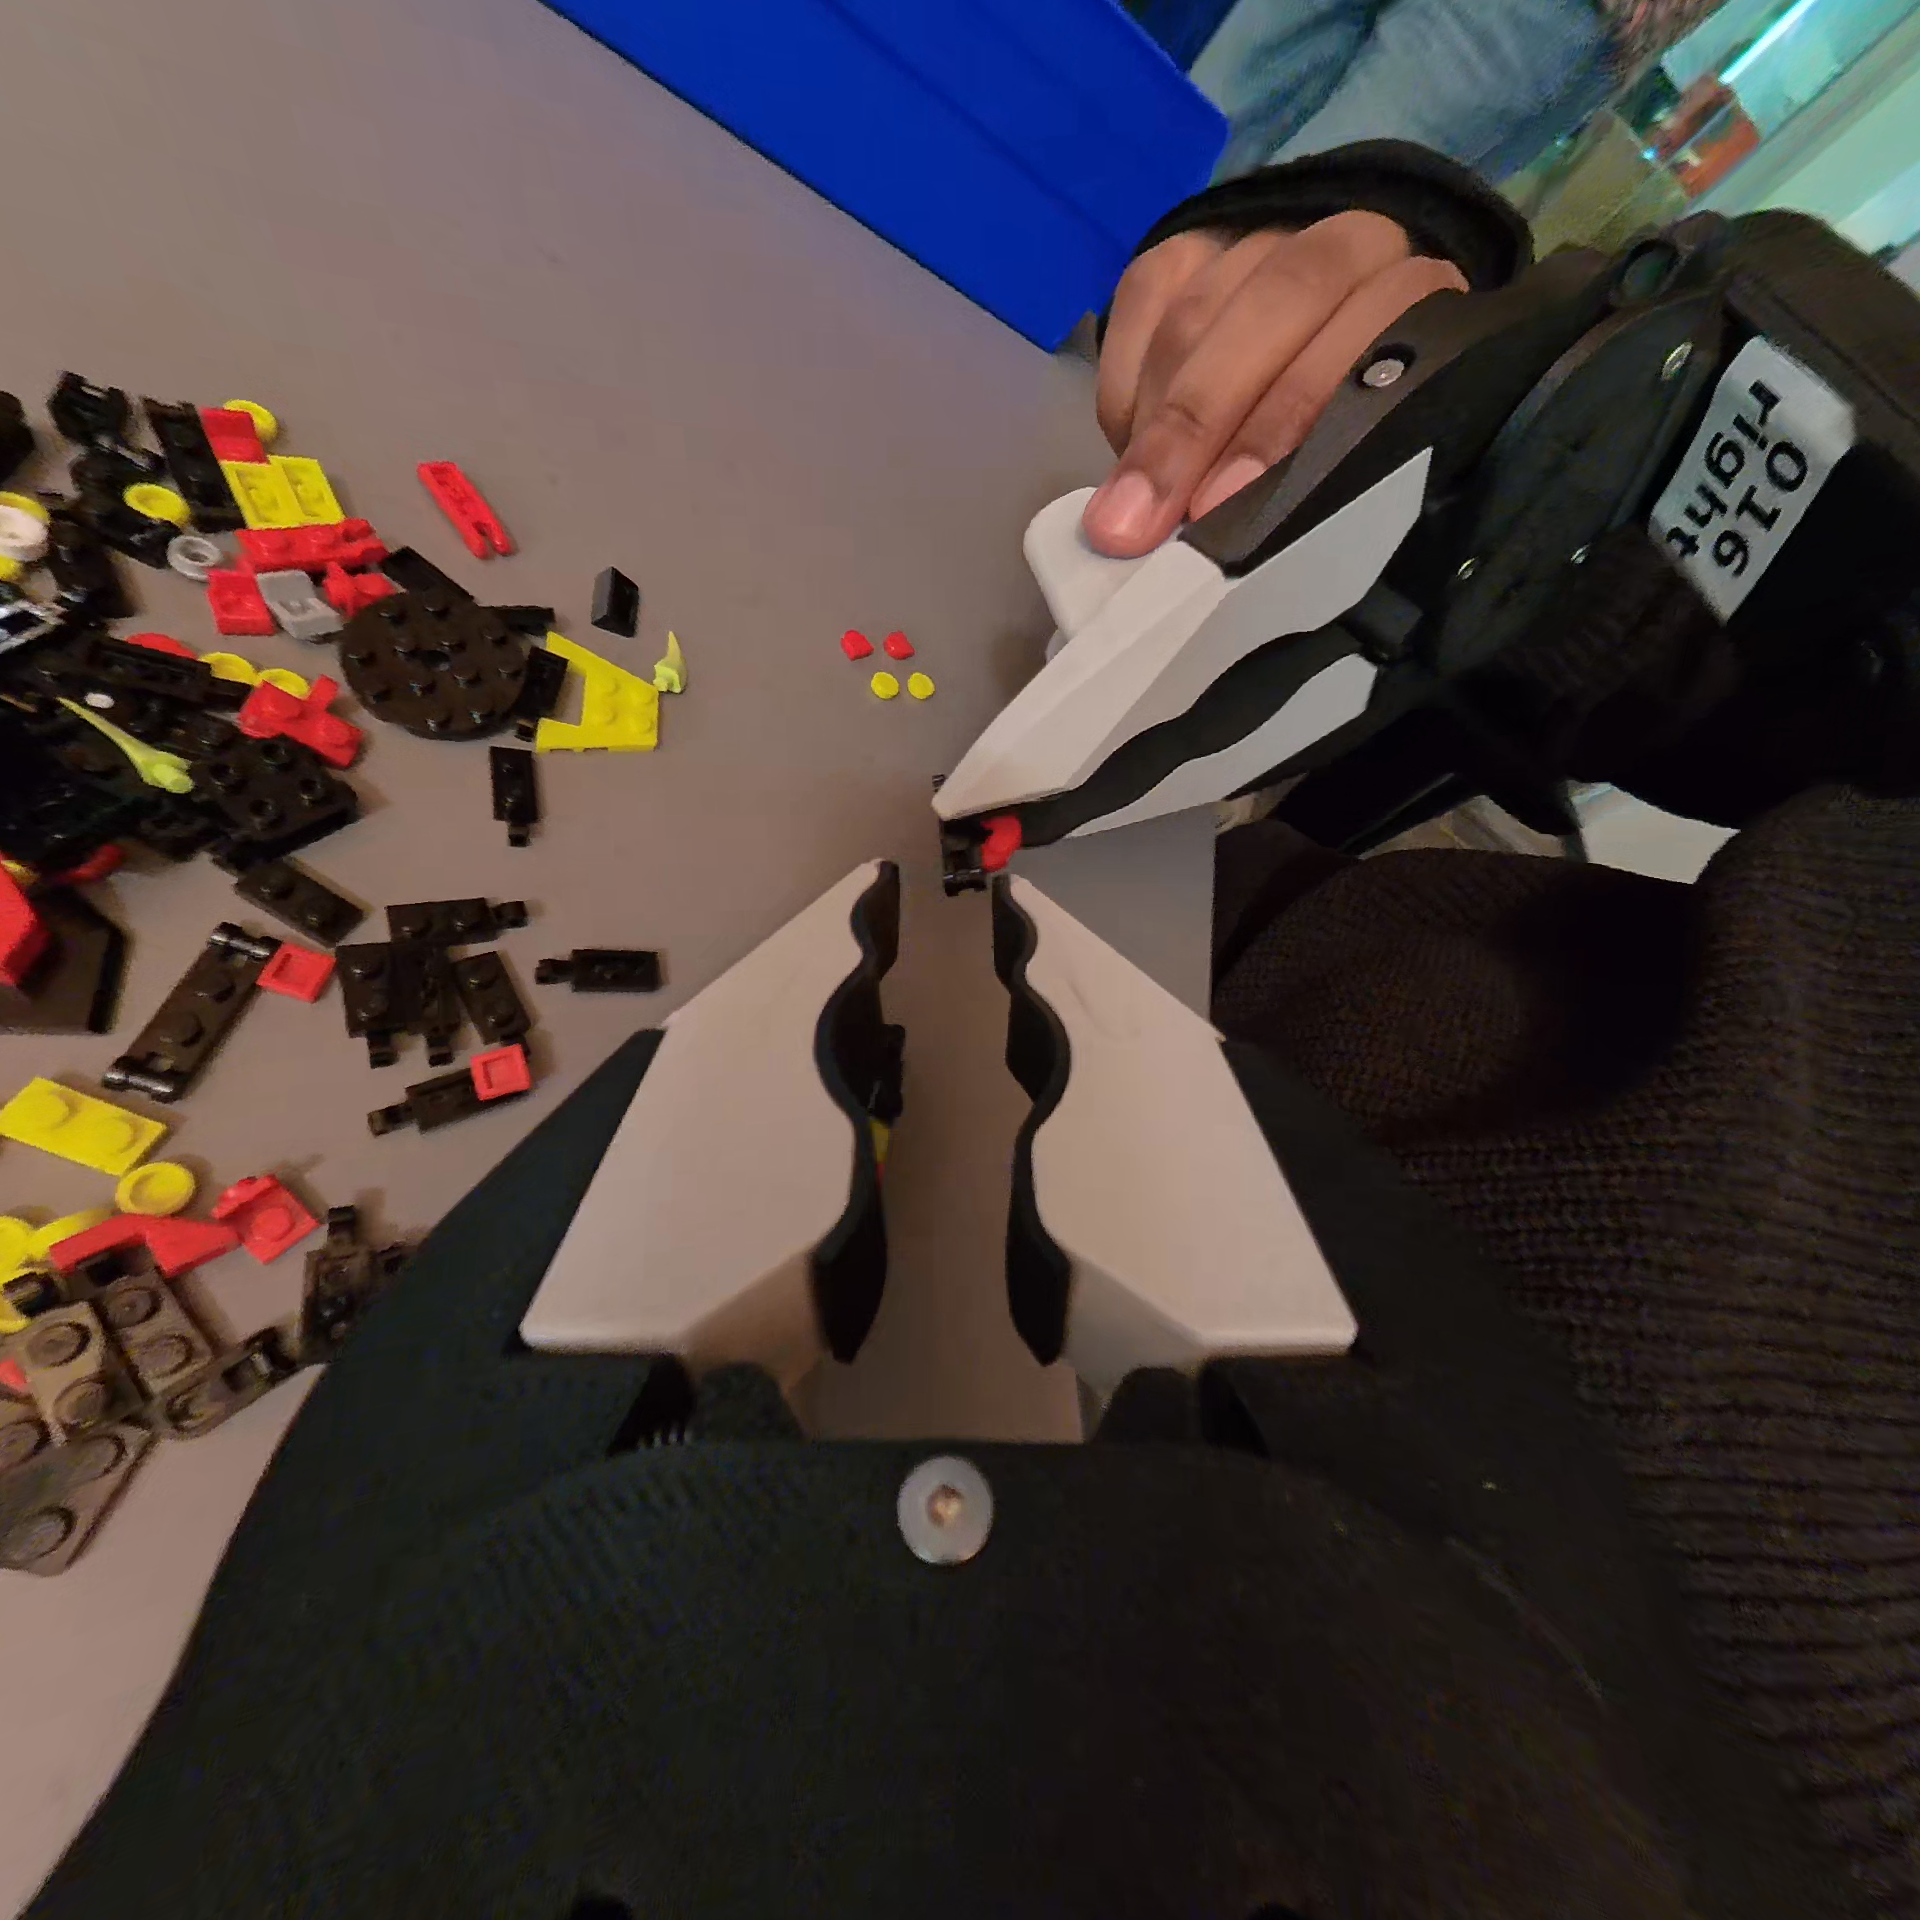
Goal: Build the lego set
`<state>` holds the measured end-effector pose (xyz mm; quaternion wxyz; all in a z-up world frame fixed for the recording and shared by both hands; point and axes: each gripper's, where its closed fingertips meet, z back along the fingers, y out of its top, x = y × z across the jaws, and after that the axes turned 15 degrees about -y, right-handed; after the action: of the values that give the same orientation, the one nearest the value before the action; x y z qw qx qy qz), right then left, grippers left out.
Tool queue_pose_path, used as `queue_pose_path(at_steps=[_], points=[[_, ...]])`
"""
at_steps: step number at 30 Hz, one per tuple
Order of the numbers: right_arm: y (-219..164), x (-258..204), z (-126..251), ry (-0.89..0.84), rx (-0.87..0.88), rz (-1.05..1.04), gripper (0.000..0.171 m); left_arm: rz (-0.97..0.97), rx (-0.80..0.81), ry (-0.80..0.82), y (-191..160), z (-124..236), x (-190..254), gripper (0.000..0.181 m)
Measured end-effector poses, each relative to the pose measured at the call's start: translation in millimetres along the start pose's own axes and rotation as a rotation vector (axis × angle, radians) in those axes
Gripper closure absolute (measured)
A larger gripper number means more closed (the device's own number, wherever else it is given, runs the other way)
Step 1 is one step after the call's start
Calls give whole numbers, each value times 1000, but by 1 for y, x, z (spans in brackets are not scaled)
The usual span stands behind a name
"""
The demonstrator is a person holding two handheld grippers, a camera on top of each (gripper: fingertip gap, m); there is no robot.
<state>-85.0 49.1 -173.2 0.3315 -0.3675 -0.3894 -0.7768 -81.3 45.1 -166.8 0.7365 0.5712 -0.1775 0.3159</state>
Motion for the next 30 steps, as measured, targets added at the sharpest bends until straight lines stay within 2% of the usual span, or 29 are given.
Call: queue_pose_path(at_steps=[9,17,23,30], points=[[-19,-2,-3,66,-49,-119,164,-169,-75,198,-2,5,-20,159],[-30,-6,-2,152,-62,-245,164,-421,-138,587,14,34,-49,149],[-31,-17,-2,240,-71,-315,163,-474,-175,707,17,45,-60,146],[-32,-18,-2,256,-72,-327,164,-497,-187,735,18,48,-61,147]])
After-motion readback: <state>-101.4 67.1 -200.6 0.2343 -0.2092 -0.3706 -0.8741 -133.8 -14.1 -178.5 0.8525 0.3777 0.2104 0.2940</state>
